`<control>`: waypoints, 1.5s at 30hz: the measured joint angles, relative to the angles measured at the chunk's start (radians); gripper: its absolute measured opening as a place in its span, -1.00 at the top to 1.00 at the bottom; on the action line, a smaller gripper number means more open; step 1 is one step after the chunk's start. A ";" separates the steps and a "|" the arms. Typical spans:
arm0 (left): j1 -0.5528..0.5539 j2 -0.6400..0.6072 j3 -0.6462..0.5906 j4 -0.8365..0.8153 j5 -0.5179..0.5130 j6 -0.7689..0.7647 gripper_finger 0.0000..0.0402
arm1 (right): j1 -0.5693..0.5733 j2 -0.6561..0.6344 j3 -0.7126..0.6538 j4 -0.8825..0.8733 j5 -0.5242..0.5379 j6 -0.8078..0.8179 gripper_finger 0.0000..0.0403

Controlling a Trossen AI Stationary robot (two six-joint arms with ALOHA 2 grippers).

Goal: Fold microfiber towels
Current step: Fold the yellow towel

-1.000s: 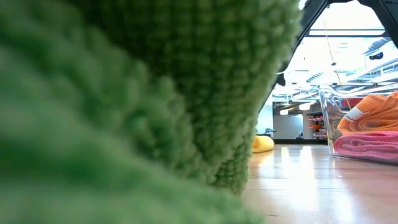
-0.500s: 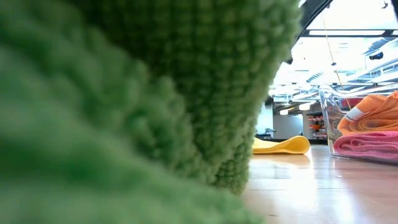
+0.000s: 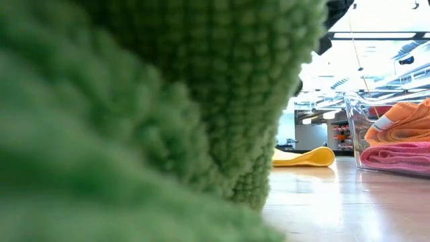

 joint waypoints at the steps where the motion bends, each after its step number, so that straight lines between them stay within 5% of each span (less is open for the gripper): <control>1: 0.000 0.000 0.000 0.000 0.000 0.000 0.87 | 0.016 0.016 0.000 0.007 0.021 0.004 -0.09; 21: -0.011 0.000 0.000 -0.005 0.000 -0.007 0.87 | 0.048 0.088 0.000 -0.016 0.129 0.098 0.31; 30: -0.040 0.000 0.000 -0.004 0.000 -0.002 0.93 | 0.046 0.087 -0.035 -0.008 0.108 0.173 0.61; 40: -0.040 0.000 0.000 0.000 0.000 -0.005 0.90 | 0.046 0.087 -0.061 0.049 0.077 0.251 0.58; 45: -0.039 0.000 0.000 0.000 0.000 -0.006 0.94 | 0.042 0.087 -0.061 0.047 0.058 0.251 0.85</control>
